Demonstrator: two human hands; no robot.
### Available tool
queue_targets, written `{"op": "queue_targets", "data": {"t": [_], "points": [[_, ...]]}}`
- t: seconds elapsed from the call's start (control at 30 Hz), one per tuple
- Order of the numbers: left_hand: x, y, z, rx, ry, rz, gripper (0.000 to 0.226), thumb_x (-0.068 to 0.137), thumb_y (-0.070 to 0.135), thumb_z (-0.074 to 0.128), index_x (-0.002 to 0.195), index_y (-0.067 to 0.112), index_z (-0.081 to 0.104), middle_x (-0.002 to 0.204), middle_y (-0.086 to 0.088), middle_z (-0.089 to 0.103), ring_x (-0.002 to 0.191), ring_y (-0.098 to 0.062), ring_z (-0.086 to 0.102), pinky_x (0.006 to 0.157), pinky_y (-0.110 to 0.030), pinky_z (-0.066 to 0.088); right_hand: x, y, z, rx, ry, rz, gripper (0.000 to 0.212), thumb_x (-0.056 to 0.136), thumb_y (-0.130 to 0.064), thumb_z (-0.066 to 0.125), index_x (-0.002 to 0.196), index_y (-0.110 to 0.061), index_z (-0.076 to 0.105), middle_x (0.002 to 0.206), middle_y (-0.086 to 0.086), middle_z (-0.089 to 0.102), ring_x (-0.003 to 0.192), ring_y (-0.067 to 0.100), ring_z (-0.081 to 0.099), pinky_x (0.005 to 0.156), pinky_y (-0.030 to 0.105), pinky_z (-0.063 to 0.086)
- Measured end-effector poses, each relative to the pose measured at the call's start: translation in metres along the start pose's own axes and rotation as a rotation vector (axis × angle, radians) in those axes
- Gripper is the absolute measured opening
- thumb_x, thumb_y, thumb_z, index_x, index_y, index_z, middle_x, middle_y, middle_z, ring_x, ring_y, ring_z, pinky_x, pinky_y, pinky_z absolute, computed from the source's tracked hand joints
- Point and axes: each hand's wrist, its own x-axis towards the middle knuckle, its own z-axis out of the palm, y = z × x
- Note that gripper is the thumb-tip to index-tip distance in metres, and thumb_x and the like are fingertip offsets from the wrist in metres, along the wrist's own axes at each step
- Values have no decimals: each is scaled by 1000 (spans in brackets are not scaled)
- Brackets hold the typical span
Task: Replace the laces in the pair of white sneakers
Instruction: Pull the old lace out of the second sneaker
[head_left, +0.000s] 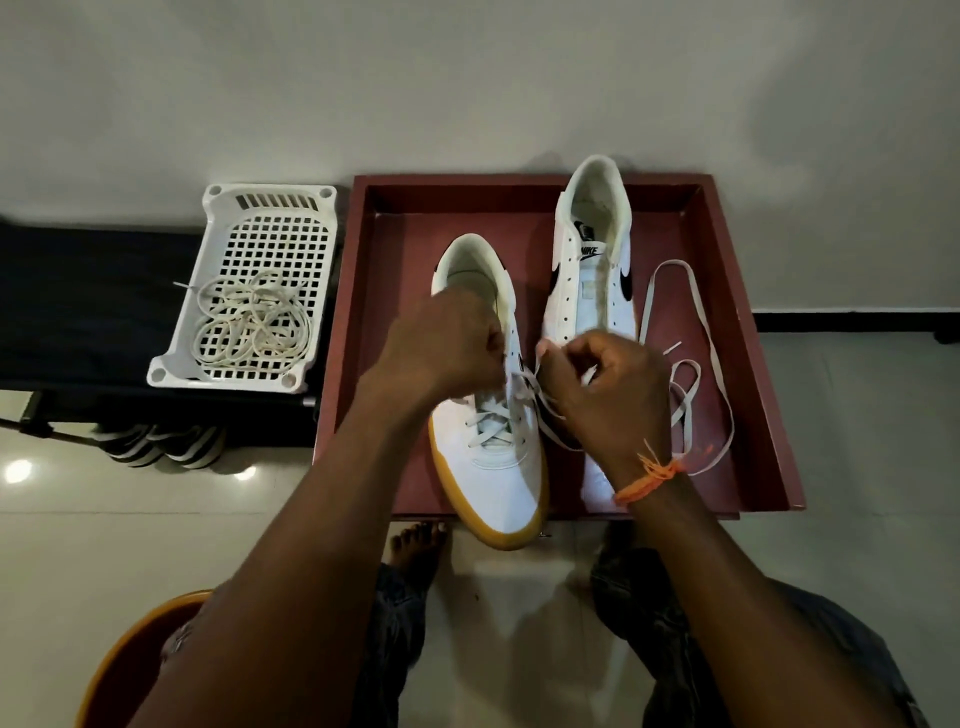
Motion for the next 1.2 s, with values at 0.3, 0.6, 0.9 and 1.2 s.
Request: {"op": "queue_targets", "data": {"t": [0.3, 0.6, 0.9, 1.2], "points": [[3, -8, -11, -6, -92, -98, 18, 73, 44, 73, 82, 28, 75, 89, 9, 66, 103, -17, 48, 92, -44, 32, -31, -1, 23, -142, -256, 75, 34, 80, -47, 75, 70, -15, 76, 64, 2, 70, 60, 15, 62, 59, 24, 43], [-6, -48, -34, -136, -27, -324, 44, 44, 55, 71, 77, 26, 68, 99, -1, 65, 109, -27, 57, 105, -54, 38, -32, 1, 27, -136, -250, 75, 37, 80, -48, 73, 63, -15, 72, 61, 1, 67, 58, 14, 60, 57, 29, 46], [5, -15, 5, 25, -58, 27, 13, 73, 43, 79, 74, 30, 75, 97, 15, 61, 116, -16, 42, 106, -56, 22, -28, 2, 26, -127, -250, 90, 32, 77, -45, 79, 75, -13, 78, 72, 5, 73, 65, 18, 65, 64, 30, 51], [0, -58, -21, -158, 301, -352, 14, 69, 17, 78, 82, 15, 73, 88, -8, 70, 85, -31, 68, 79, -41, 56, -29, 0, 25, -69, -236, 116, 30, 75, -43, 80, 68, -14, 75, 66, 2, 71, 62, 13, 65, 61, 29, 51]]}}
